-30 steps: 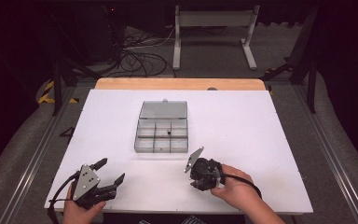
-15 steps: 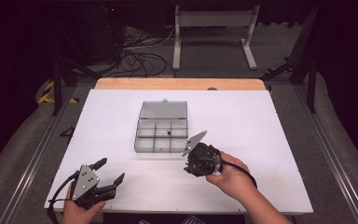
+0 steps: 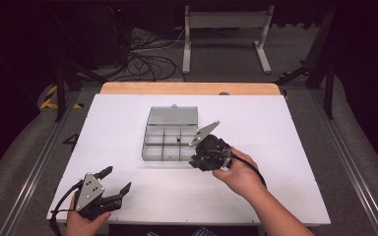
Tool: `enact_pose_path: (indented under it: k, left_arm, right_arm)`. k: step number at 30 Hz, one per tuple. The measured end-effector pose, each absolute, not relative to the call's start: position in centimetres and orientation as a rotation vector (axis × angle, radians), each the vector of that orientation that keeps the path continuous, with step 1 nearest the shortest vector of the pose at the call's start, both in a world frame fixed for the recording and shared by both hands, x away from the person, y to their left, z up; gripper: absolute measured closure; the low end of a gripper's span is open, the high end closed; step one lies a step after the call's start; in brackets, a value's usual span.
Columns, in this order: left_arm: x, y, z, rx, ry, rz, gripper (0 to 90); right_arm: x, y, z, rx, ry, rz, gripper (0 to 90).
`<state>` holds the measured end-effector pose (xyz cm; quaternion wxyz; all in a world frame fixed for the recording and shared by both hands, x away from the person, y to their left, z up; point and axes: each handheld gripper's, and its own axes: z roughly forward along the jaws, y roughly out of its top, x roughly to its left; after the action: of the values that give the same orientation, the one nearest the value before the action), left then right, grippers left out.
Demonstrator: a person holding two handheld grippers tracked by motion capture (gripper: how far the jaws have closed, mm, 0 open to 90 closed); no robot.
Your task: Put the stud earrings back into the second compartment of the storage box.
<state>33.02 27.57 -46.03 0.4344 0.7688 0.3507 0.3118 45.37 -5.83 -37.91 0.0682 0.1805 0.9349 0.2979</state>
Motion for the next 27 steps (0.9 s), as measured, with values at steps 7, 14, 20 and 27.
enact_pose_path:
  k: [7, 14, 20, 27]
  left_arm:
    - [33.1, 27.6, -46.0, 1.914, 0.874, 0.776, 23.4]
    - [33.1, 27.7, -46.0, 1.91, 0.872, 0.779, 23.4]
    - [33.1, 27.7, -46.0, 1.906, 0.874, 0.774, 23.4]
    - [33.0, 27.8, -46.0, 1.904, 0.875, 0.776, 23.4]
  right_arm:
    - [46.5, -5.2, -37.1, 0.556, 2.794, 0.937, 77.0]
    - [47.6, -4.4, -36.9, 0.573, 2.763, 0.961, 76.9]
    - [48.3, -3.6, -36.4, 0.587, 2.731, 0.976, 76.9]
    - [49.5, -3.1, -36.2, 0.62, 2.692, 0.993, 76.9]
